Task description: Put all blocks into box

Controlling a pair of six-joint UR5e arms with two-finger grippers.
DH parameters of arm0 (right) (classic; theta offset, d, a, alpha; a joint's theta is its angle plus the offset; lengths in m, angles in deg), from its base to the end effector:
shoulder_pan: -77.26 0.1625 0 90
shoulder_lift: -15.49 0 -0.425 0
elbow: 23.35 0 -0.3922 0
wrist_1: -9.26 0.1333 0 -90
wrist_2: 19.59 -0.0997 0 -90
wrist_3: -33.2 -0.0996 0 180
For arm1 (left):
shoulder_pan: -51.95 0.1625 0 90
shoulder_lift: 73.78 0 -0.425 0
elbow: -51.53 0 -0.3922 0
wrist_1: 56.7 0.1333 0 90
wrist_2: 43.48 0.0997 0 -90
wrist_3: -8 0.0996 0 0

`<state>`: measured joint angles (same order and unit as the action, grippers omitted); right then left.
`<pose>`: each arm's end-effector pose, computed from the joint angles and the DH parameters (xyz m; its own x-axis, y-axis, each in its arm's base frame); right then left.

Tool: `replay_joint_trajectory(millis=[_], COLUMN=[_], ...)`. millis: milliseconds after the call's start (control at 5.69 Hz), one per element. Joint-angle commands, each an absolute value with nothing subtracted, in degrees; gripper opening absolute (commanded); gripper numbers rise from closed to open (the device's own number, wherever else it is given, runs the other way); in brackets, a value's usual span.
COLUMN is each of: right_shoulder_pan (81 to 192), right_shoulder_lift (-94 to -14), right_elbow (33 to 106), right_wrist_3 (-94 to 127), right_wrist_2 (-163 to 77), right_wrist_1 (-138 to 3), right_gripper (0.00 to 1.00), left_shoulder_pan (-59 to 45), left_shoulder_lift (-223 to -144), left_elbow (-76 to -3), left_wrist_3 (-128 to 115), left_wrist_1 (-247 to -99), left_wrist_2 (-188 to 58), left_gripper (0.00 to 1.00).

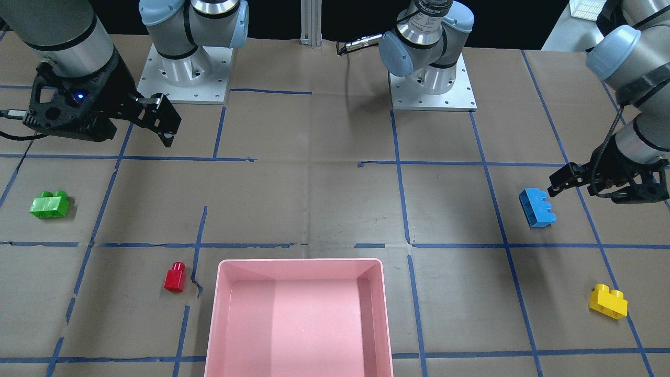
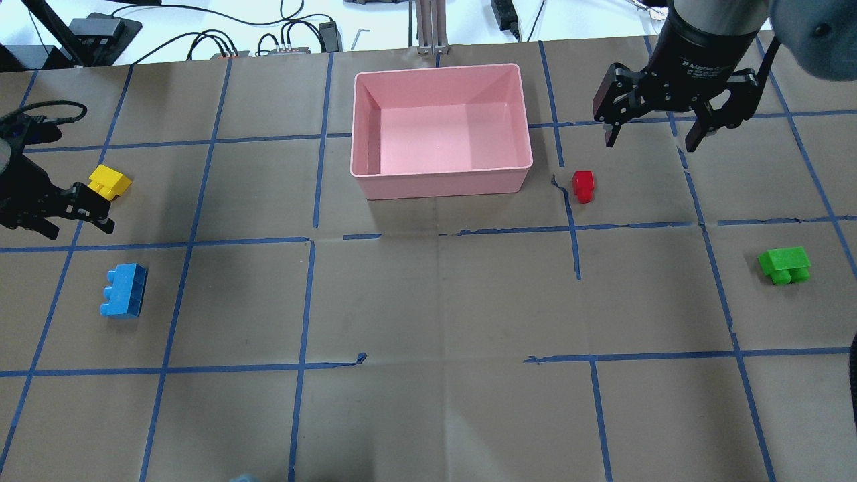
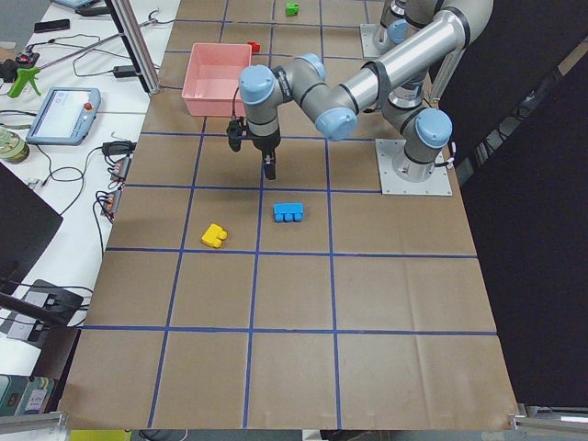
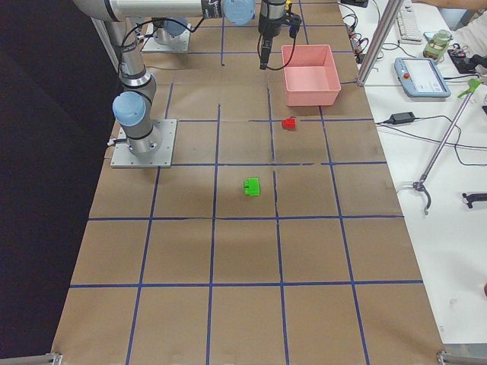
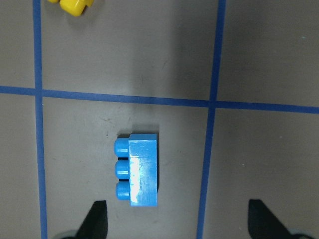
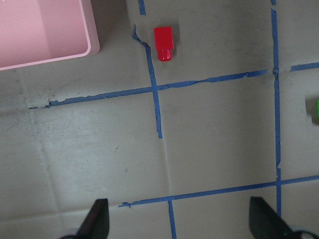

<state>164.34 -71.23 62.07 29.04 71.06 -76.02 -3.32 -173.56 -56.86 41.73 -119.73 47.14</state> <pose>0.1060 -0.5161 0.4903 -0.9924 0.1224 0.0156 0.1232 0.9907 0.0587 0.1850 -0.4990 0.2945 -0.9998 -0.0174 0.0026 -0.0173 0.9996 0.0234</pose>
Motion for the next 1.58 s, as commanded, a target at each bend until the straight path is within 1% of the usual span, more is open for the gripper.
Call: replay_joint_trajectory(millis=[0,176,351,527,703,878,1054,1230,1405], right_shoulder_pan=[153.98,146.68,140.95,134.20,128.82,125.63,125.51,125.51,125.51], right_shoulder_lift=[-71.26,-71.35,-71.61,-71.53,-71.27,-71.18,-70.39,-67.25,-63.83], right_elbow=[62.51,63.48,65.05,67.24,70.48,76.95,83.46,87.70,89.92], right_wrist_3=[43.20,52.52,60.80,69.32,76.11,80.18,80.39,80.39,80.22], right_wrist_2=[71.64,71.73,71.90,71.99,71.64,71.38,71.29,71.29,71.20], right_wrist_1=[-75.56,-76.08,-76.61,-79.74,-83.86,-92.78,-103.22,-111.33,-115.16], right_gripper=[1.00,1.00,1.00,1.00,1.00,1.00,1.00,1.00,1.00], left_shoulder_pan=[0.42,0.53,0.53,0.53,0.53,0.45,0.27,-0.34,-3.22], left_shoulder_lift=[-179.12,-182.47,-184.16,-185.22,-184.62,-183.92,-183.65,-183.04,-182.51], left_elbow=[-65.78,-66.50,-66.94,-66.16,-66.07,-65.98,-65.37,-64.23,-59.96], left_wrist_3=[47.63,46.94,46.85,47.28,47.37,47.37,47.29,46.94,44.15], left_wrist_1=[-103.95,-102.24,-101.97,-101.96,-102.05,-102.31,-102.58,-103.01,-105.89], left_wrist_2=[47.14,47.14,47.05,47.23,47.58,49.14,49.07,48.81,46.29], left_gripper=[0.98,0.98,0.98,0.92,0.47,0.19,0.02,0.00,0.00])
